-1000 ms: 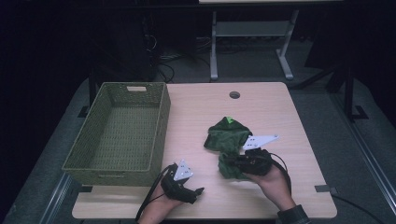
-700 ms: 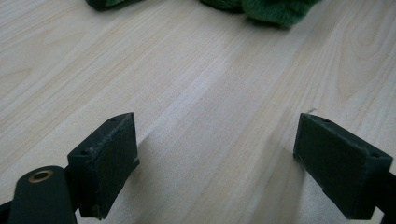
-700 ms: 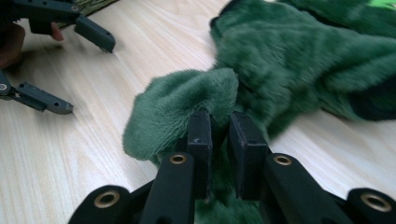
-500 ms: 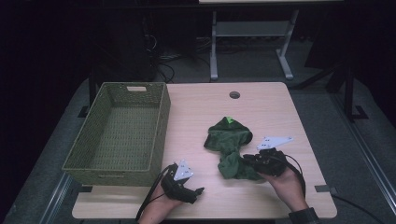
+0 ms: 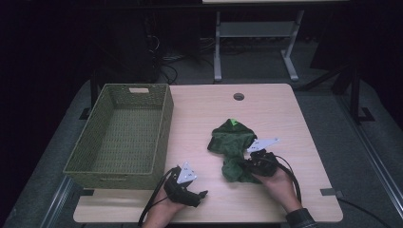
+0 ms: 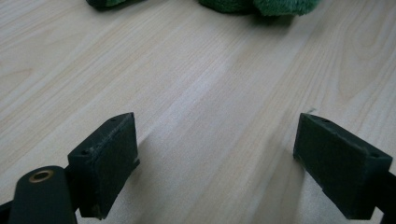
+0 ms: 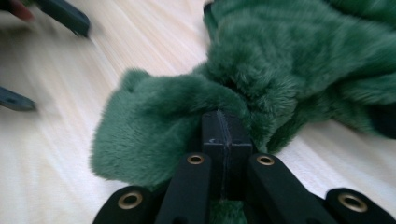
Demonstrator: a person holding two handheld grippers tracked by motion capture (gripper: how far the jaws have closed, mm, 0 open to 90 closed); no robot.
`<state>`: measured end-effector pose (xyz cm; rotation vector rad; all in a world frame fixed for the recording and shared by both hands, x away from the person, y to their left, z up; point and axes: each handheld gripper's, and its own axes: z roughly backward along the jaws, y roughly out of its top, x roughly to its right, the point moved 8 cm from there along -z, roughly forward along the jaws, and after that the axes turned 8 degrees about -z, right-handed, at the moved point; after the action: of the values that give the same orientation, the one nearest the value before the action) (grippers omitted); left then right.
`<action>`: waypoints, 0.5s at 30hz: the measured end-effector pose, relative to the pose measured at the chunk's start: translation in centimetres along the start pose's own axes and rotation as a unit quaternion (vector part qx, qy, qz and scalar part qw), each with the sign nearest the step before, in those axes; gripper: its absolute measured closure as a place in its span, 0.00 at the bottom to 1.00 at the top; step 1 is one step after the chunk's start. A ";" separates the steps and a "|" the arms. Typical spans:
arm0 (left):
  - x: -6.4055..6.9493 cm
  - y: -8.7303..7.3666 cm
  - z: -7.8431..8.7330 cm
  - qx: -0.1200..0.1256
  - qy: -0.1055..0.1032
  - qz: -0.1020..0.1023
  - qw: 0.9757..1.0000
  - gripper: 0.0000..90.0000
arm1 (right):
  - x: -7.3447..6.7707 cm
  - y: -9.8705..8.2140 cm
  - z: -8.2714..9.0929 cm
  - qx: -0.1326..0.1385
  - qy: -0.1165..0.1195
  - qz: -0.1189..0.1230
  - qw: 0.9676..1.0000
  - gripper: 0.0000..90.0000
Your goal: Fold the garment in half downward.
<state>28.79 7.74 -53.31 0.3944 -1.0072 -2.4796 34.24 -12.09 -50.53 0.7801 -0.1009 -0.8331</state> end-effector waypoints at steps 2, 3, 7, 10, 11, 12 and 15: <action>0.0 0.0 0.0 0.000 0.000 0.000 1.000 0.14 | 0.2 -0.2 -0.8 -0.009 -0.003 0.001 1.000 1.00; 0.0 0.0 0.0 0.000 0.000 0.000 1.000 0.14 | 0.3 -0.3 -1.1 -0.013 -0.007 0.003 1.000 1.00; 0.0 0.0 0.0 0.000 -0.001 -0.001 1.000 0.14 | 0.5 -0.6 -1.6 -0.018 -0.007 0.000 1.000 1.00; 0.0 0.0 0.0 0.000 -0.001 -0.001 1.000 0.14 | 0.4 -0.6 -1.5 -0.014 -0.008 0.001 1.000 1.00; 0.0 0.0 0.0 0.000 -0.002 0.000 1.000 0.14 | 0.5 -0.5 -1.2 -0.007 -0.008 0.004 1.000 0.98; 0.0 0.0 0.0 -0.001 -0.002 -0.001 1.000 0.14 | 0.5 -0.3 -0.8 0.001 -0.009 0.001 1.000 0.95; 0.0 0.0 0.0 -0.001 -0.002 -0.001 1.000 0.14 | 0.8 0.2 1.1 0.031 -0.010 -0.006 0.999 0.90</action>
<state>28.80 7.72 -53.30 0.3900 -1.0071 -2.4827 34.50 -13.23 -49.81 0.8316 -0.1414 -0.8528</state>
